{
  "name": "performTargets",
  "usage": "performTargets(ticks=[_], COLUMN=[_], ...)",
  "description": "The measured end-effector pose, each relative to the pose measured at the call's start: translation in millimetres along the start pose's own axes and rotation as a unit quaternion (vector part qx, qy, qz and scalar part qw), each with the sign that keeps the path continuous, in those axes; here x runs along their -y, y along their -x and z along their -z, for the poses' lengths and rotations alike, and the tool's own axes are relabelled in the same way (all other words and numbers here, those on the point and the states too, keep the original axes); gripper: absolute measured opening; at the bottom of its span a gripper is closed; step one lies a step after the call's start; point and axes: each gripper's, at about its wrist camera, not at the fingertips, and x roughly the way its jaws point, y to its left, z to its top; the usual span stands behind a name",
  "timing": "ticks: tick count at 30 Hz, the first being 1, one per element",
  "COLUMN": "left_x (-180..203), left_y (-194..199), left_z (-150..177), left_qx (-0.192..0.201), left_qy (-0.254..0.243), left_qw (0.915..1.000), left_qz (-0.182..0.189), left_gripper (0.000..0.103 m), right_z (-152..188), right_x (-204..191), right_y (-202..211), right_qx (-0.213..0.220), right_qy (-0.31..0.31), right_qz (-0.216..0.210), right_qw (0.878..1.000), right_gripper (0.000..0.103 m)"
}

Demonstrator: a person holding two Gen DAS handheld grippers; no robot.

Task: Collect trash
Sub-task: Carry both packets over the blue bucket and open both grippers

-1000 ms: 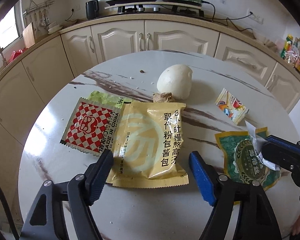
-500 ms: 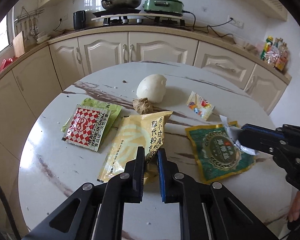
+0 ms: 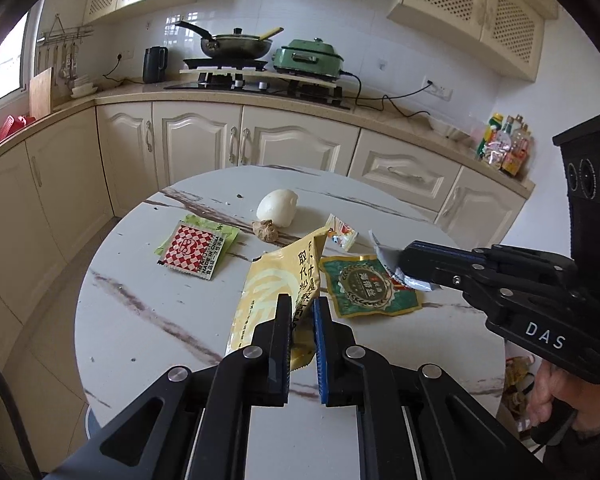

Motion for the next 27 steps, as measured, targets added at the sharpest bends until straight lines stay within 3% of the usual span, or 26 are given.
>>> performTargets(ticks=[7, 15, 21, 27], left_x=[-67, -171, -249, -320], left_y=[99, 173, 191, 161], left_z=[29, 90, 144, 174], left_qx=[0.03, 0.036, 0.008, -0.039], left_qy=[0.034, 0.102, 0.163, 0.206], left_qw=[0.9986, 0.9888, 0.9769, 0.9681], left_qz=[-0.027, -0.103, -0.138, -0.138], left_gripper=[0.006, 0.006, 0.006, 0.006], right_z=[-10, -15, 2, 23], right_x=[-75, -206, -292, -335], right_y=[-7, -70, -150, -246], right_qx=[0.003, -0.023, -0.071, -0.131], right_qy=[0.039, 0.094, 0.126, 0.129], right_qz=[-0.034, -0.122, -0.17, -0.167], right_qw=[0.999, 0.988, 0.975, 0.969], right_gripper=[0.005, 0.005, 0.005, 0.005])
